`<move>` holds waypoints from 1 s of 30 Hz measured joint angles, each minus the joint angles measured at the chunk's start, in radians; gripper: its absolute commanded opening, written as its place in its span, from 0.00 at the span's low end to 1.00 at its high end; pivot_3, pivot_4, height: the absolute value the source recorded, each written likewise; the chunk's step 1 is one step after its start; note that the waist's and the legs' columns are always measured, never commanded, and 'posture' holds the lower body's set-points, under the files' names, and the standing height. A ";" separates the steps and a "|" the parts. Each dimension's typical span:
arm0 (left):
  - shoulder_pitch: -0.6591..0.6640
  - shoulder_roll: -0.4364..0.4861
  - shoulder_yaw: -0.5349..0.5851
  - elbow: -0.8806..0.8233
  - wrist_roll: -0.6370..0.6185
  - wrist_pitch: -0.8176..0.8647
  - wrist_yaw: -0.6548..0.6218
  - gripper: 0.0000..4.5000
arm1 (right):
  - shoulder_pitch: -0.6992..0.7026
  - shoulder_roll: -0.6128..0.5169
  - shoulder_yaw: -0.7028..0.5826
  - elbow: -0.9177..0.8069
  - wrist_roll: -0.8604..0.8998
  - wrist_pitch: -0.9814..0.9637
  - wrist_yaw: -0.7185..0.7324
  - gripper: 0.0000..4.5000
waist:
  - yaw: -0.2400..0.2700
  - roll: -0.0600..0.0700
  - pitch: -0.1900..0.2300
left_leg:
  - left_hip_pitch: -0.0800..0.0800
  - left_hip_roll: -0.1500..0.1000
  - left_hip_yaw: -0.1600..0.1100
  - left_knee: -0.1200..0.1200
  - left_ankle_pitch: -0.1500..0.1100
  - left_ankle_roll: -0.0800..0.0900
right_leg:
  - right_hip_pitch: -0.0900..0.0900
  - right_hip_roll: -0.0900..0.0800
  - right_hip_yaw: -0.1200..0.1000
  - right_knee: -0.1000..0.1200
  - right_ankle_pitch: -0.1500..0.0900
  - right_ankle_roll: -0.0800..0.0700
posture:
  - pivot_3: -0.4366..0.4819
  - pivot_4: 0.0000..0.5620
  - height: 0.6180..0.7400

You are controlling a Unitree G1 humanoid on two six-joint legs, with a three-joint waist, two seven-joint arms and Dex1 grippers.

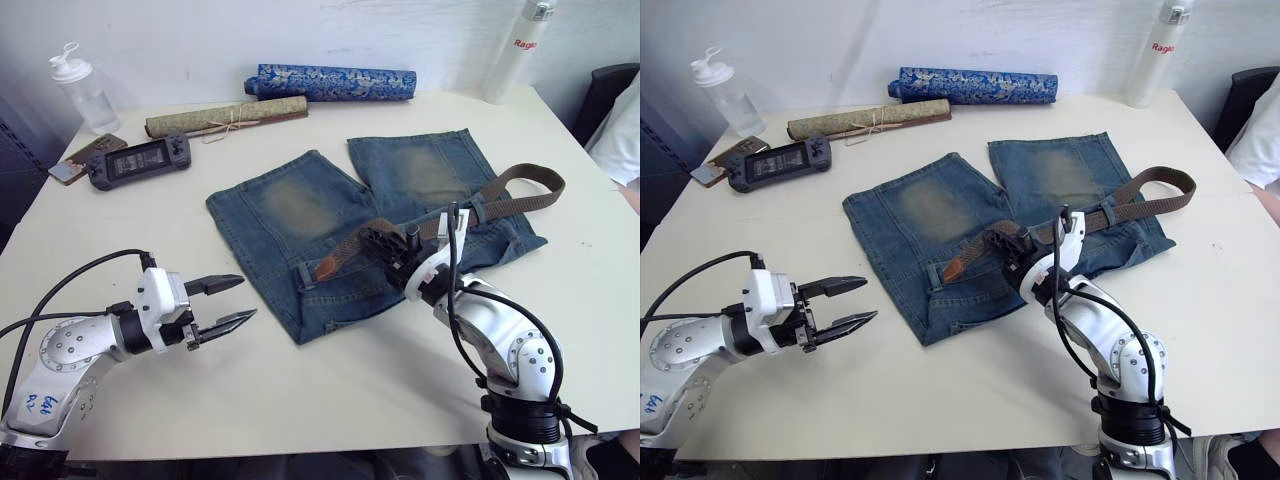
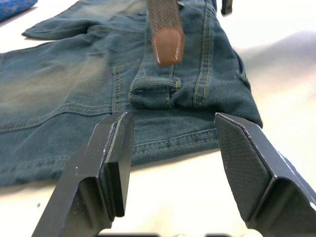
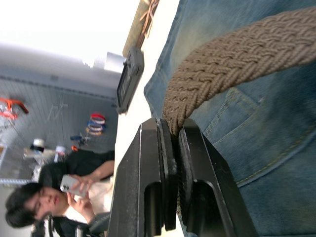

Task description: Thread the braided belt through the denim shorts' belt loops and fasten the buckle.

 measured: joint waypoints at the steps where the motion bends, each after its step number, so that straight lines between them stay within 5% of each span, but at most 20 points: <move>1: -0.001 -0.015 0.001 -0.001 0.000 0.005 0.003 0.64 | -0.001 -0.001 0.004 0.003 -0.014 0.000 0.009 0.00 | 0.000 0.000 0.000 | 0.000 0.000 0.000 0.000 0.000 0.000 | 0.000 0.000 0.000 0.000 0.000 0.000 | 0.48 0.27 0.16; 30: -0.049 -0.104 -0.004 0.018 0.156 -0.012 0.010 0.64 | -0.087 0.096 0.119 0.196 -0.334 0.154 0.171 0.00 | -0.005 -0.001 0.000 | 0.000 0.000 0.000 -0.001 0.000 0.000 | -0.001 0.001 0.000 0.000 0.000 -0.001 | 0.48 0.27 0.16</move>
